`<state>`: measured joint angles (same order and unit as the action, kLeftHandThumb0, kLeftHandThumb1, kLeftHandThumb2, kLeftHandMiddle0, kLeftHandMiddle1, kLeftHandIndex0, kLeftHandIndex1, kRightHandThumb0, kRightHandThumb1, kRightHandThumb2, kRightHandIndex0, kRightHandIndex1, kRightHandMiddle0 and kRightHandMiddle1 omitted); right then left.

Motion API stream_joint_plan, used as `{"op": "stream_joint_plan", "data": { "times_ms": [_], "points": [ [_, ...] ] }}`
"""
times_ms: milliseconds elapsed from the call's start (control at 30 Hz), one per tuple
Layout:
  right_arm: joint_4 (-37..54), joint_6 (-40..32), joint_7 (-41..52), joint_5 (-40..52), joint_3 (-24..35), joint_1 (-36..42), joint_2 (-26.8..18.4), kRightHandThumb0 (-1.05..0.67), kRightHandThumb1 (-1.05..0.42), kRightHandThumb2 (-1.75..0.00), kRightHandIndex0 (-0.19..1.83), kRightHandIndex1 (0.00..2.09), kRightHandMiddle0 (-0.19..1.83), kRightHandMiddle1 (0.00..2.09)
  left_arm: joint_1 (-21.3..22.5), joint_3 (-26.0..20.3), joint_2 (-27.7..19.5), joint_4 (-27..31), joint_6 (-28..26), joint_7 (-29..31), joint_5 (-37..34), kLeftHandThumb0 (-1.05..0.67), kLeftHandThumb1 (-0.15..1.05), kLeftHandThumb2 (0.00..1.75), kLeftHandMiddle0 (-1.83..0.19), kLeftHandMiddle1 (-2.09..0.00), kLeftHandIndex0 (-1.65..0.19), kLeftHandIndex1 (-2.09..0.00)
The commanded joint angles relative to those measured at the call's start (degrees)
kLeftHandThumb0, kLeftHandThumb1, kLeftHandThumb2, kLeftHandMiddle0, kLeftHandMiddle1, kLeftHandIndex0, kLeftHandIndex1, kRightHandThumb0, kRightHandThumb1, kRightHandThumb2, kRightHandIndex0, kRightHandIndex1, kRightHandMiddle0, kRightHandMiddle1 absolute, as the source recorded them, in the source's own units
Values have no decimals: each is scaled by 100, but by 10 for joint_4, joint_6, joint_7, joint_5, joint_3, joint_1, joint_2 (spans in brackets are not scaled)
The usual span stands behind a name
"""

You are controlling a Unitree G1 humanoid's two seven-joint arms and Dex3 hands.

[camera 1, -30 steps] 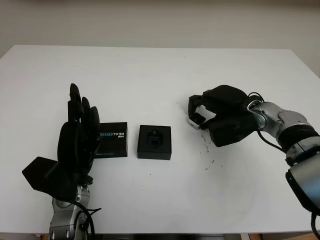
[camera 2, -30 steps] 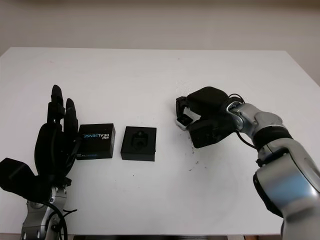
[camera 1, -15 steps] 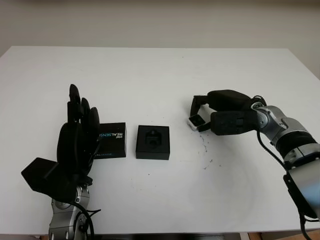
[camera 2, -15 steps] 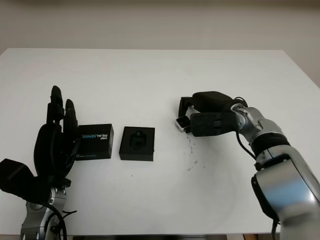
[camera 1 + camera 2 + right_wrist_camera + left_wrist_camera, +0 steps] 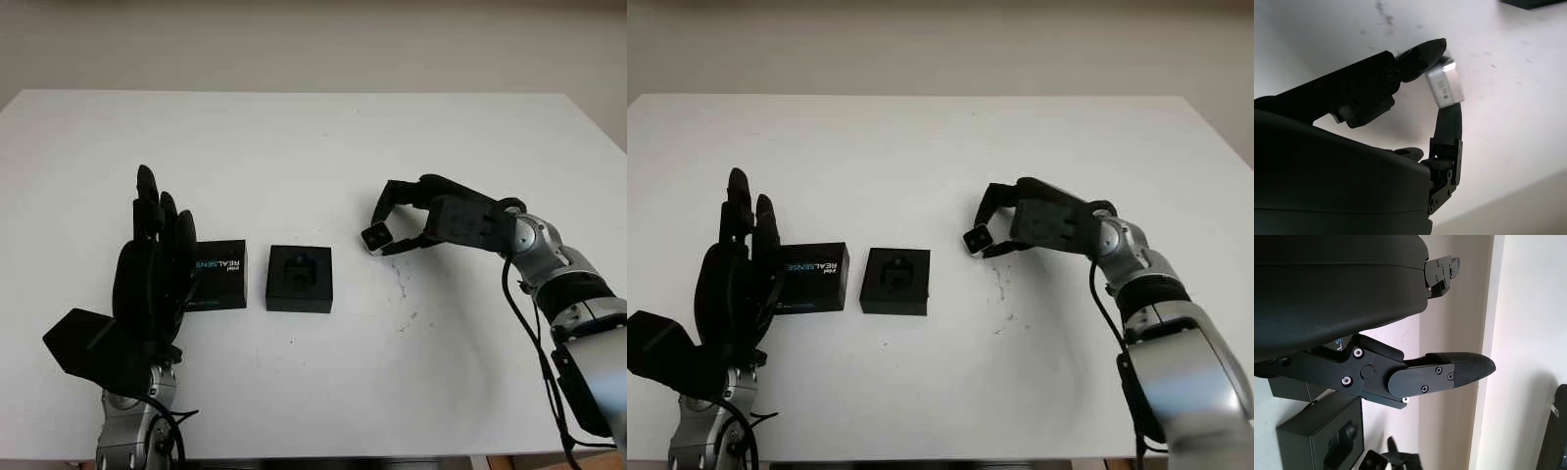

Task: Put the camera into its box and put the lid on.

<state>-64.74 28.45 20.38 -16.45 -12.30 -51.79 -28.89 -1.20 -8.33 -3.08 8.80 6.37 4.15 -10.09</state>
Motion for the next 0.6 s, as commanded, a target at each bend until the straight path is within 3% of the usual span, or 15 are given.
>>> {"op": "stream_joint_plan", "data": {
  "times_ms": [0, 567],
  "points": [
    [29, -14, 15, 29, 24, 11, 9, -40, -93, -6, 30, 5, 33, 159, -1, 1, -1, 8, -2, 0, 1, -66, 105, 52, 19, 0, 19, 0],
    [194, -110, 56, 162, 110, 115, 79, -36, -94, -6, 29, 5, 28, 173, -2, 0, 1, 8, -3, 1, -6, -66, 105, 51, 19, 0, 19, -1]
  ]
}}
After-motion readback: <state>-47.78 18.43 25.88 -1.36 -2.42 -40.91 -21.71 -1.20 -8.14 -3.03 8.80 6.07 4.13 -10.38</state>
